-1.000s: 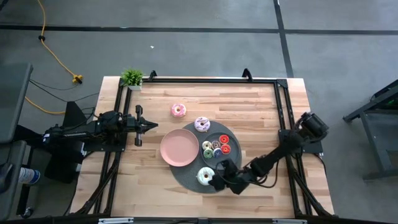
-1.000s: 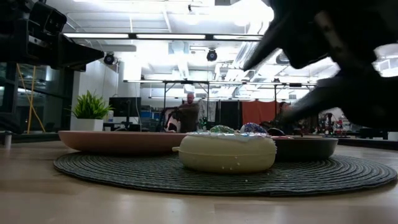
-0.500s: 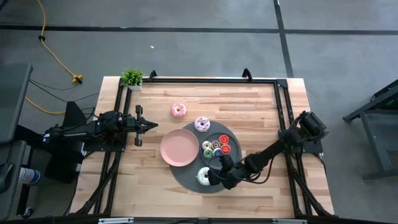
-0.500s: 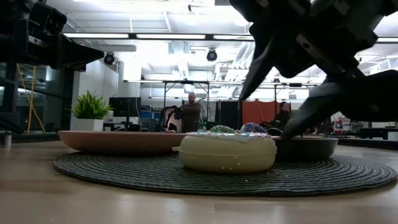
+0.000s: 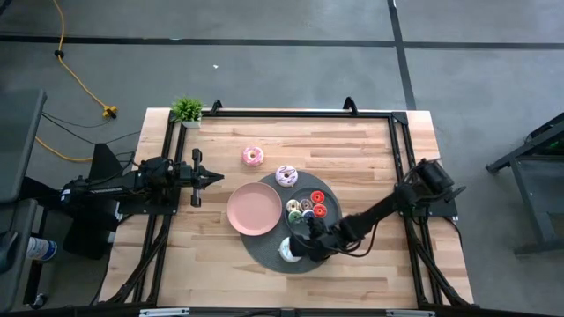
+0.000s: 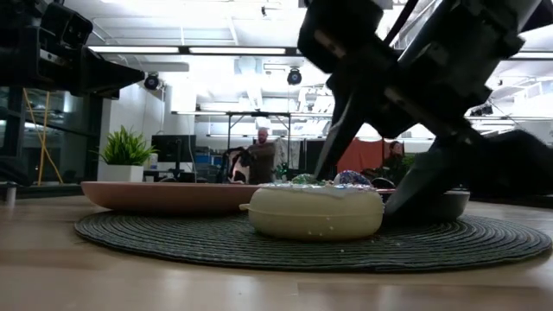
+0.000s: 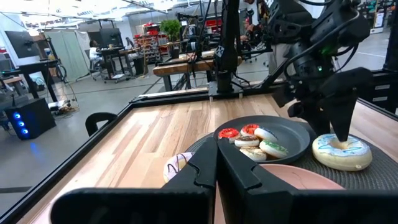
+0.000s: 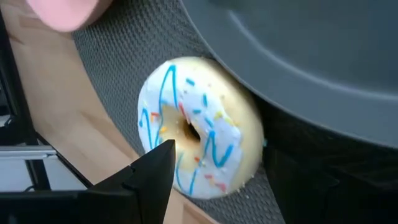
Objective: Pick & Place donuts
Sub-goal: Put the big white donut on the pink plate
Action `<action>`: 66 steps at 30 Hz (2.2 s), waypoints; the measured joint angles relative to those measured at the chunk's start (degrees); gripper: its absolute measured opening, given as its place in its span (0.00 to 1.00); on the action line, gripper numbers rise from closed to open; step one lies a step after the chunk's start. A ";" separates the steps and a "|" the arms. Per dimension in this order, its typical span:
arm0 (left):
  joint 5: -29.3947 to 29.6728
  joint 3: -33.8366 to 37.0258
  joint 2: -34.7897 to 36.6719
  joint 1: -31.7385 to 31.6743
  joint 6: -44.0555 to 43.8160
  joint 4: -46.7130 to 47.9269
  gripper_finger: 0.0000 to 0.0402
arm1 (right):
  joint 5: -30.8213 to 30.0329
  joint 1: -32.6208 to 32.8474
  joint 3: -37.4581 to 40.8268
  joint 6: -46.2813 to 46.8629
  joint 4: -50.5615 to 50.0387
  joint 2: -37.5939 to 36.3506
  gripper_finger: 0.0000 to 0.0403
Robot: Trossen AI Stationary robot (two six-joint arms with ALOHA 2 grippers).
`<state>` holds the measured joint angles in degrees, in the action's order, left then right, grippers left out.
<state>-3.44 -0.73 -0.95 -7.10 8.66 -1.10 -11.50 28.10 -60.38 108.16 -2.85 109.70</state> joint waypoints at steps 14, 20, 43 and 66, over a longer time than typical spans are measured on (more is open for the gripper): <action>0.00 0.00 0.02 0.00 0.01 0.00 0.00 | 1.39 -0.77 0.00 -0.46 0.74 0.84 0.55; 0.00 0.00 0.00 0.00 0.00 0.00 0.00 | 1.93 -0.75 0.00 -1.78 0.50 0.90 0.44; 0.00 0.00 0.00 0.00 -0.01 0.00 0.00 | 2.85 -0.42 0.09 -9.57 10.13 0.95 0.23; 0.02 0.00 0.01 -0.01 -0.01 0.00 0.00 | 3.60 -3.48 -20.23 -28.71 -5.54 0.36 0.22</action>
<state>-3.42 -0.73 -0.93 -7.11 8.64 -1.10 -7.90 24.62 -80.61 79.45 -8.39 110.06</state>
